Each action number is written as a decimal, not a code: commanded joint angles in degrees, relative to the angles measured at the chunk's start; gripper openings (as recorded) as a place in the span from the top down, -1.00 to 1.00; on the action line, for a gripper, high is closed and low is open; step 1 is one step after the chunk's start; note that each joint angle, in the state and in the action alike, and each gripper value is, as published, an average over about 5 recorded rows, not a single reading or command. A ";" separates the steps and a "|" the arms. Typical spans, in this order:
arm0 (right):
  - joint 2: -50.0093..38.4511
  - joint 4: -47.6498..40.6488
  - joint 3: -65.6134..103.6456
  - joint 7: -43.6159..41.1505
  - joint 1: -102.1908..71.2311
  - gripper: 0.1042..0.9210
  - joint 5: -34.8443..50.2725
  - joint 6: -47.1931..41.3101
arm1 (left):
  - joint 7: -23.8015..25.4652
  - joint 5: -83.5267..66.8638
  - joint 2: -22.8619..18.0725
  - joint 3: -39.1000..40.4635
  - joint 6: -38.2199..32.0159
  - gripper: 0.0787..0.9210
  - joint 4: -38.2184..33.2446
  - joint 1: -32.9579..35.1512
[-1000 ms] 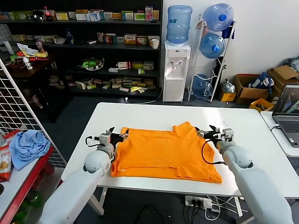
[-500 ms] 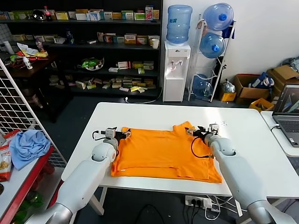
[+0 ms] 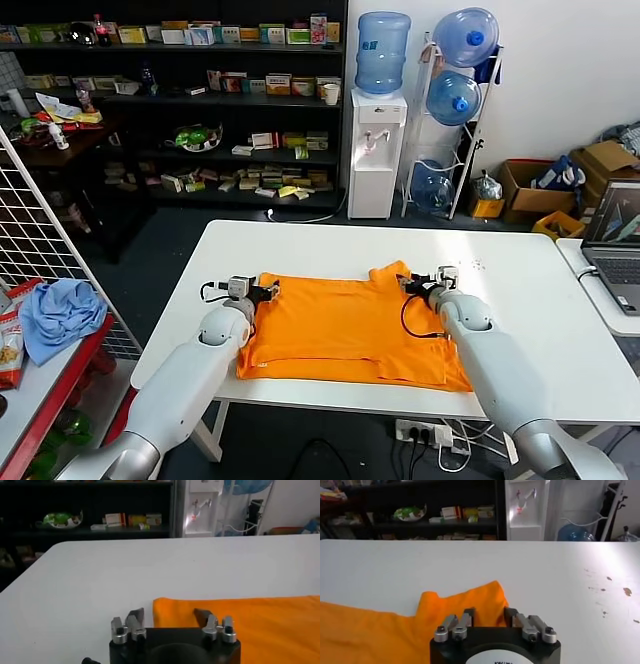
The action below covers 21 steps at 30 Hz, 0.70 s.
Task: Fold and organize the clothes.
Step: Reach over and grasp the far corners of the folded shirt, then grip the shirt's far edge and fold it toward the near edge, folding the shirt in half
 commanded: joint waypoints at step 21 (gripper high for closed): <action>-11.12 41.92 4.10 15.98 -24.48 0.95 4.57 -2.10 | -3.67 -1.91 14.10 -3.68 -4.96 0.97 -32.40 18.90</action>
